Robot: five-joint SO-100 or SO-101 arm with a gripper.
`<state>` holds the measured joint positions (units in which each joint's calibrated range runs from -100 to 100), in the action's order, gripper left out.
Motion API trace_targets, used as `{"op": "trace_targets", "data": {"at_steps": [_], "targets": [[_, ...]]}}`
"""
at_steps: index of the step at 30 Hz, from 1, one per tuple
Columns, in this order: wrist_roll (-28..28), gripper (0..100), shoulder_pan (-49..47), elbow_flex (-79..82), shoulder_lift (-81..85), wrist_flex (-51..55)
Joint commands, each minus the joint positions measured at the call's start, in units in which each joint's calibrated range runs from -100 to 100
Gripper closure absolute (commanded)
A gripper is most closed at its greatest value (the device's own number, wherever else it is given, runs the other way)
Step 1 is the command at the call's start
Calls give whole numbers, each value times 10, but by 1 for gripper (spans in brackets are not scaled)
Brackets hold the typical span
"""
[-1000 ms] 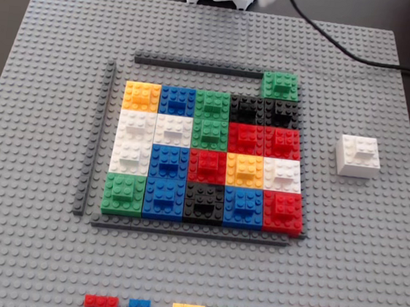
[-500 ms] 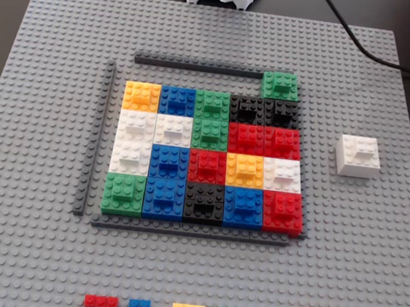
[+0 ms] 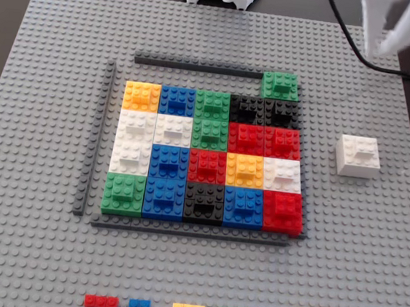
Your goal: Grab the cube and place it into the grid
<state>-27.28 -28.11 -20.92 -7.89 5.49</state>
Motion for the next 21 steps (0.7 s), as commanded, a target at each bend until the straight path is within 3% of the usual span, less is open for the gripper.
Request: {"op": "trace_targets", "data": {"at_steps": [1, 9, 21], "targets": [[8, 85, -7, -95, -53, 4], [7, 65, -8, -131, -153, 6], [-12, 64, 16, -193, -231, 5]]}}
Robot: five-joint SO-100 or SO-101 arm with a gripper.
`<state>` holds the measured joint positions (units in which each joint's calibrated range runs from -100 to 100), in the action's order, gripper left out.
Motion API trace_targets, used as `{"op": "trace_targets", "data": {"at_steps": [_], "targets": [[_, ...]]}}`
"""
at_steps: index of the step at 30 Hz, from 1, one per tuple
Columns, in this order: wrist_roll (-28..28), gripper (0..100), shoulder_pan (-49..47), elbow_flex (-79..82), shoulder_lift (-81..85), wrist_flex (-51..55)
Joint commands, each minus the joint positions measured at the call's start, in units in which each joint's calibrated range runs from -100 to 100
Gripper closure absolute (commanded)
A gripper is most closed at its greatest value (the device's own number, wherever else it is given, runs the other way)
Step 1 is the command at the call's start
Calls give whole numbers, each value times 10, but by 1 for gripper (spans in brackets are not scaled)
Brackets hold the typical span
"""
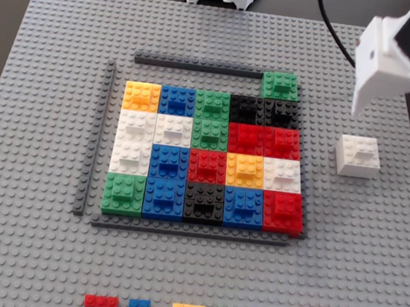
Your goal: Grab the cube and place it into the grid
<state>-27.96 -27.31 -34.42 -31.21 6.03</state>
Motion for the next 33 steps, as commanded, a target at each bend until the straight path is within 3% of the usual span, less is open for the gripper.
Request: {"op": "trace_targets", "data": {"at_steps": [1, 33], "targets": [[-6, 64, 10, -64, -4, -3], [-4, 65, 5, -114, -73, -24]]}}
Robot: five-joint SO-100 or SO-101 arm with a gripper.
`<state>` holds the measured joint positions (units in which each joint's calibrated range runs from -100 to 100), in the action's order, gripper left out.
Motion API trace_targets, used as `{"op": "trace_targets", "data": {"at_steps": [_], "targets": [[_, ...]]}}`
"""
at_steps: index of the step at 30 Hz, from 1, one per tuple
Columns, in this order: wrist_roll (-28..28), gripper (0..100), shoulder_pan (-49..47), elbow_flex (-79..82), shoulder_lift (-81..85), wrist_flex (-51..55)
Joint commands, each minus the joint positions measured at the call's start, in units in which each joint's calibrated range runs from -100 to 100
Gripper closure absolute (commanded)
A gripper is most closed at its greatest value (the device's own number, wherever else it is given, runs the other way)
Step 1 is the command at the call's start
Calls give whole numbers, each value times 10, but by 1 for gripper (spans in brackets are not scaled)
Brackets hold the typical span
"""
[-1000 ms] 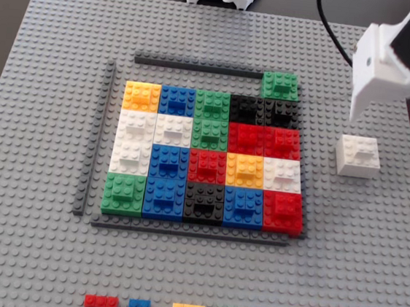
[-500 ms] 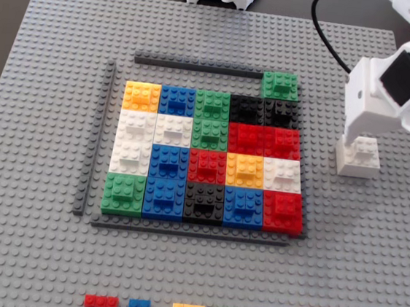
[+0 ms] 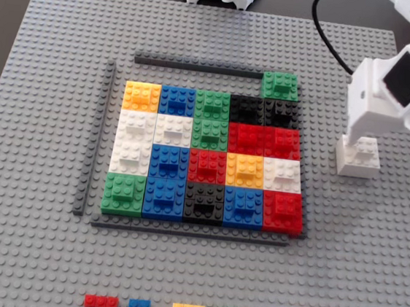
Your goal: Grab the cube and place it into the grid
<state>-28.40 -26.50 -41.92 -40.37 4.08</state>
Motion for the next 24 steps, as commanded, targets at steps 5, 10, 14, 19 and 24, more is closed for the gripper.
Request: {"op": "trace_targets", "data": {"at_steps": [5, 10, 14, 19, 24], "targets": [[-3, 65, -3, -40, 14, -7], [-8, 70, -2, -34, 8, -8], [-11, 75, 1, -29, 6, -10], [-12, 84, 4, -26, 6, -10], [-12, 87, 8, -13, 14, -10]]}}
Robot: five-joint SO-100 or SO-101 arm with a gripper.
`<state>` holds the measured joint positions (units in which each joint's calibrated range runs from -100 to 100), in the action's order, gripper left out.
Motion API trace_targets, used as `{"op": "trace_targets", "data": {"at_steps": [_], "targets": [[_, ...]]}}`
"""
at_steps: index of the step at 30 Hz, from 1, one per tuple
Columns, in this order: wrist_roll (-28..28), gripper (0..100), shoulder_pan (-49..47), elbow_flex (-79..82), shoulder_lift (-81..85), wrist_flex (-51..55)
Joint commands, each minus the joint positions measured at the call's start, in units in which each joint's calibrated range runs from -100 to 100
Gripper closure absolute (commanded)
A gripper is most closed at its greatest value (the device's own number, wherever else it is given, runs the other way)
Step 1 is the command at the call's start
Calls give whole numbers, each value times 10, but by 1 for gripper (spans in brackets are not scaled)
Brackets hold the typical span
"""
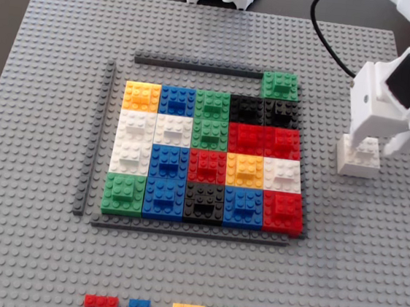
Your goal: Grab the cube and place it into the grid
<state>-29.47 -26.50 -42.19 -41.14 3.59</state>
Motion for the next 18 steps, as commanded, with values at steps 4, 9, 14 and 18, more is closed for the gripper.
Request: {"op": "trace_targets", "data": {"at_steps": [4, 9, 14, 18], "targets": [[-1, 90, 11, -1, 34, -6], [-3, 92, 13, 8, 47, -6], [-6, 95, 13, 19, 68, 0], [-11, 97, 13, 24, 98, 8]]}}
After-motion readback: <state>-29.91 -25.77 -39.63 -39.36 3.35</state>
